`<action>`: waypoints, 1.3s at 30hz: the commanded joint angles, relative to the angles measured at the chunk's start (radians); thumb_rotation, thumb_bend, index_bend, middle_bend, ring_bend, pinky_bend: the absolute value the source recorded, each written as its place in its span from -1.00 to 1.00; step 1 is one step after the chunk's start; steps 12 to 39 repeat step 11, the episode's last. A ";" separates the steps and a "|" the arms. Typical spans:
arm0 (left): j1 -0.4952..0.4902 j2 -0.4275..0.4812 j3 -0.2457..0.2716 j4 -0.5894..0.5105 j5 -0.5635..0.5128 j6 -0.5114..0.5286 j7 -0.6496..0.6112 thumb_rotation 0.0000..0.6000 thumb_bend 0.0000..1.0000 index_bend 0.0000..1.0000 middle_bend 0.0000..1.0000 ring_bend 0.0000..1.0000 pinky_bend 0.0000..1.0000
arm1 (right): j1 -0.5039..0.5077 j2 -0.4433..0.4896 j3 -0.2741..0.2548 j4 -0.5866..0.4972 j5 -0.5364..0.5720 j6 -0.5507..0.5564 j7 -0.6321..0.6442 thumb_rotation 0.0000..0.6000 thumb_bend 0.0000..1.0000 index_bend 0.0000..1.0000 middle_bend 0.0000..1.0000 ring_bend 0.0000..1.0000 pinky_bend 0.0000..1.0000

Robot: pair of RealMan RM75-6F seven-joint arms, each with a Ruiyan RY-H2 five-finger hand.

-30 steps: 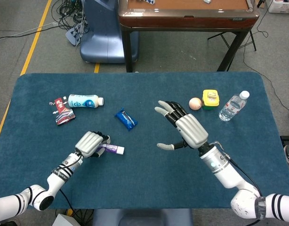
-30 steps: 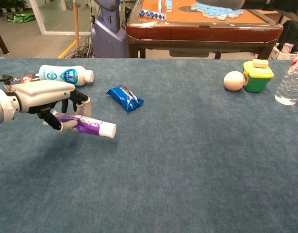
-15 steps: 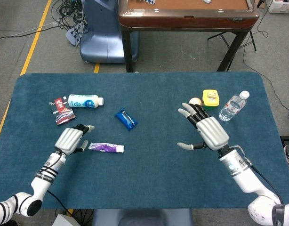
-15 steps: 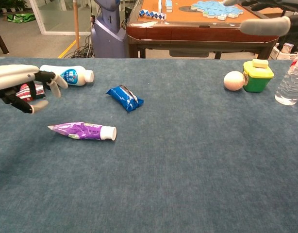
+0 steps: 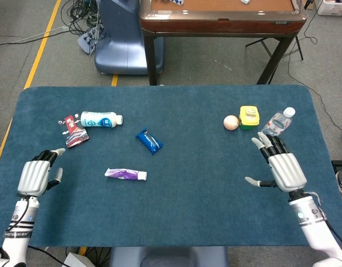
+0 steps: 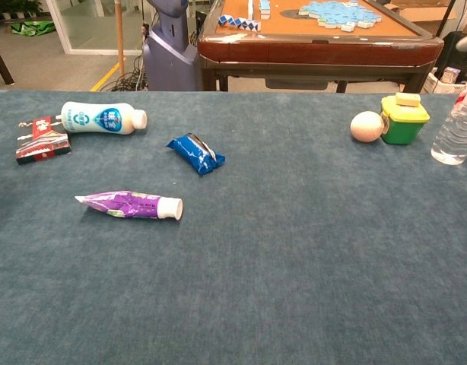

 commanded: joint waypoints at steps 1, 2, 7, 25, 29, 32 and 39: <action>0.062 0.021 0.037 -0.051 0.051 0.077 0.017 1.00 -0.10 -0.52 -0.41 -0.57 -0.32 | -0.073 -0.015 -0.040 0.014 -0.013 0.071 -0.025 0.33 -0.73 -1.00 -1.00 -1.00 -1.00; 0.074 0.023 0.045 -0.061 0.061 0.091 0.025 1.00 -0.10 -0.51 -0.41 -0.57 -0.32 | -0.090 -0.020 -0.047 0.017 -0.016 0.086 -0.025 0.33 -0.73 -1.00 -1.00 -1.00 -1.00; 0.137 0.024 0.083 -0.107 0.101 0.152 0.079 1.00 -0.10 -0.49 -0.41 -0.57 -0.33 | -0.172 -0.053 -0.079 0.047 -0.039 0.157 0.003 0.33 -0.73 -1.00 -1.00 -1.00 -1.00; 0.160 0.026 0.085 -0.133 0.108 0.167 0.117 1.00 -0.10 -0.49 -0.41 -0.57 -0.33 | -0.202 -0.063 -0.081 0.063 -0.051 0.177 0.019 0.33 -0.73 -1.00 -1.00 -1.00 -1.00; 0.160 0.026 0.085 -0.133 0.108 0.167 0.117 1.00 -0.10 -0.49 -0.41 -0.57 -0.33 | -0.202 -0.063 -0.081 0.063 -0.051 0.177 0.019 0.33 -0.73 -1.00 -1.00 -1.00 -1.00; 0.160 0.026 0.085 -0.133 0.108 0.167 0.117 1.00 -0.10 -0.49 -0.41 -0.57 -0.33 | -0.202 -0.063 -0.081 0.063 -0.051 0.177 0.019 0.33 -0.73 -1.00 -1.00 -1.00 -1.00; 0.160 0.026 0.085 -0.133 0.108 0.167 0.117 1.00 -0.10 -0.49 -0.41 -0.57 -0.33 | -0.202 -0.063 -0.081 0.063 -0.051 0.177 0.019 0.33 -0.73 -1.00 -1.00 -1.00 -1.00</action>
